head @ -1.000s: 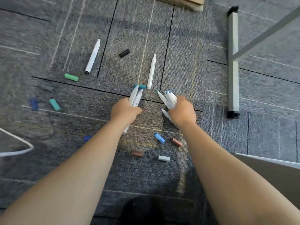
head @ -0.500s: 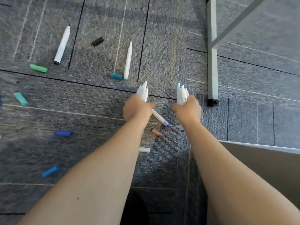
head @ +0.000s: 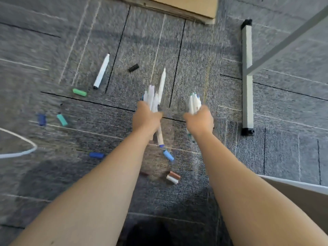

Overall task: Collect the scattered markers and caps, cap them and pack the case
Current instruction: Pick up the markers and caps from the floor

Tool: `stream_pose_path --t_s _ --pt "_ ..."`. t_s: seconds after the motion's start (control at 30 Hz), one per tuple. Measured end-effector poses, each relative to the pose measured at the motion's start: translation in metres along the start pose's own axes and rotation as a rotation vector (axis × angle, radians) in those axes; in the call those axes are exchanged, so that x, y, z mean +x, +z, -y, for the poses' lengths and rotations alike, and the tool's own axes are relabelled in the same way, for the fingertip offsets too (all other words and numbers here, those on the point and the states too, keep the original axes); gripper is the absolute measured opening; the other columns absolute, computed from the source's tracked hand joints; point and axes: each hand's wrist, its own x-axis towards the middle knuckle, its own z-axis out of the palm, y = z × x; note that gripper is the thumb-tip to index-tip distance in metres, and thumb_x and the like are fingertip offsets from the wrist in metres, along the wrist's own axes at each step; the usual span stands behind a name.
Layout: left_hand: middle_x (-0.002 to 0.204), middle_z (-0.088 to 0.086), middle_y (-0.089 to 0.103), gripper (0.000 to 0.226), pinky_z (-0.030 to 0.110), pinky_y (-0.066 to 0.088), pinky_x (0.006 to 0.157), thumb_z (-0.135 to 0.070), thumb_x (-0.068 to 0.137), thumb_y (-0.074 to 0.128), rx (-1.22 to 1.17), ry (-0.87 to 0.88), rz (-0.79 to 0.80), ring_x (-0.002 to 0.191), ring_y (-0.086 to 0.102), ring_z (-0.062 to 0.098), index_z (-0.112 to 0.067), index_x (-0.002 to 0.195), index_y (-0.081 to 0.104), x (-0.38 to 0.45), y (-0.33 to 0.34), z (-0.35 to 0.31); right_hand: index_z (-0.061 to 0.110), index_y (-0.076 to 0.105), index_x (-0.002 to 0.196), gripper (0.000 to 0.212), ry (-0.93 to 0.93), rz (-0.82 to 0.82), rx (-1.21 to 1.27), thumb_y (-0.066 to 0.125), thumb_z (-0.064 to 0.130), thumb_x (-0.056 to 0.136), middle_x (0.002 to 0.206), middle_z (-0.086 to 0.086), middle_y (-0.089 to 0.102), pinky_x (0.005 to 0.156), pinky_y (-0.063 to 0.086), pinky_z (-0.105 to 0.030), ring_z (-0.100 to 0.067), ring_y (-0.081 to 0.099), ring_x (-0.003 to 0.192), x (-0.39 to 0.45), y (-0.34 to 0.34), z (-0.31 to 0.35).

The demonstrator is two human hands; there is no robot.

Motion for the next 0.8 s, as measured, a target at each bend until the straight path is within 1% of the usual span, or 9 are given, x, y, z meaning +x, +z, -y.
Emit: stream_pose_path --t_s 0.1,0.2,0.3,0.4,0.47,0.57,0.67,0.73,0.8 --pt "0.1 0.006 0.045 0.035 0.03 0.041 0.063 -0.017 0.086 0.061 -0.167 -0.061 -0.012 0.086 0.047 0.022 -0.007 0.112 0.04 0.008 -0.041 -0.014 0.013 0.033 0.096 0.023 -0.041 0.05 0.008 0.055 0.013 0.089 0.07 0.003 0.038 0.046 0.036 -0.02 -0.012 0.045 0.061 0.002 0.011 0.034" --pt "0.102 0.008 0.051 0.039 0.03 0.043 0.063 -0.017 0.083 0.065 -0.212 -0.126 -0.044 0.09 0.052 0.025 -0.004 0.115 0.047 0.01 -0.075 -0.023 0.013 0.036 0.099 0.021 -0.045 0.088 0.011 0.053 0.007 0.089 0.073 0.0 0.041 0.05 0.039 -0.022 -0.011 0.043 0.06 -0.001 0.017 0.059" --pt "0.082 0.005 0.051 0.019 0.025 0.036 0.05 -0.013 0.079 0.066 -0.284 -0.171 -0.081 0.073 0.051 0.021 -0.008 0.09 0.051 0.013 -0.099 -0.021 0.011 0.041 0.098 0.019 -0.008 0.101 -0.009 0.057 0.01 0.088 0.077 -0.002 0.046 0.064 0.045 -0.029 -0.021 0.05 0.076 -0.004 0.025 0.075" --pt "0.071 0.004 0.05 0.018 0.025 0.039 0.051 -0.009 0.08 0.062 -0.328 -0.172 -0.089 0.059 0.049 0.013 -0.012 0.071 0.047 0.027 -0.11 -0.012 0.009 0.045 0.1 0.016 -0.006 0.096 -0.075 0.056 0.012 0.089 0.082 -0.004 0.048 0.057 0.041 -0.027 -0.021 0.049 0.081 0.002 0.037 0.085" --pt "0.067 0.005 0.056 0.021 0.024 0.047 0.052 -0.005 0.082 0.059 -0.422 -0.157 -0.075 0.051 0.055 0.013 -0.014 0.069 0.046 0.042 -0.112 -0.007 0.004 0.048 0.113 0.023 -0.016 0.071 -0.112 0.052 0.011 0.091 0.09 -0.007 0.047 0.05 0.035 -0.024 -0.021 0.047 0.079 0.011 0.045 0.09" --pt "0.065 0.004 0.057 0.014 0.02 0.05 0.044 -0.008 0.082 0.063 -0.459 -0.142 -0.031 0.036 0.055 0.006 -0.01 0.082 0.049 0.067 -0.113 -0.005 0.002 0.047 0.118 0.028 -0.013 0.0 -0.152 0.051 0.011 0.092 0.092 -0.007 0.047 0.051 0.038 -0.024 -0.02 0.048 0.078 0.03 0.057 0.089" --pt "0.078 0.003 0.059 0.024 0.02 0.05 0.044 -0.016 0.077 0.072 -0.346 -0.119 0.025 0.057 0.06 0.012 -0.013 0.086 0.05 0.09 -0.115 -0.002 0.004 0.046 0.116 0.03 0.027 -0.032 -0.169 0.056 0.016 0.091 0.096 -0.007 0.052 0.061 0.046 -0.027 -0.02 0.05 0.08 0.046 0.072 0.088" --pt "0.102 0.009 0.06 0.037 0.029 0.05 0.068 -0.017 0.075 0.074 -0.203 -0.118 0.0 0.087 0.063 0.023 -0.008 0.103 0.052 0.101 -0.119 -0.002 0.004 0.045 0.115 0.032 0.043 -0.041 -0.152 0.059 0.015 0.089 0.097 -0.008 0.053 0.073 0.051 -0.034 -0.024 0.053 0.085 0.054 0.079 0.09" --pt "0.117 0.012 0.056 0.048 0.033 0.044 0.076 -0.016 0.077 0.07 -0.041 -0.097 -0.051 0.102 0.056 0.027 -0.003 0.117 0.048 0.111 -0.123 -0.004 0.004 0.044 0.116 0.035 0.054 -0.037 -0.15 0.061 0.015 0.088 0.095 -0.008 0.051 0.073 0.05 -0.035 -0.023 0.052 0.082 0.058 0.08 0.093"
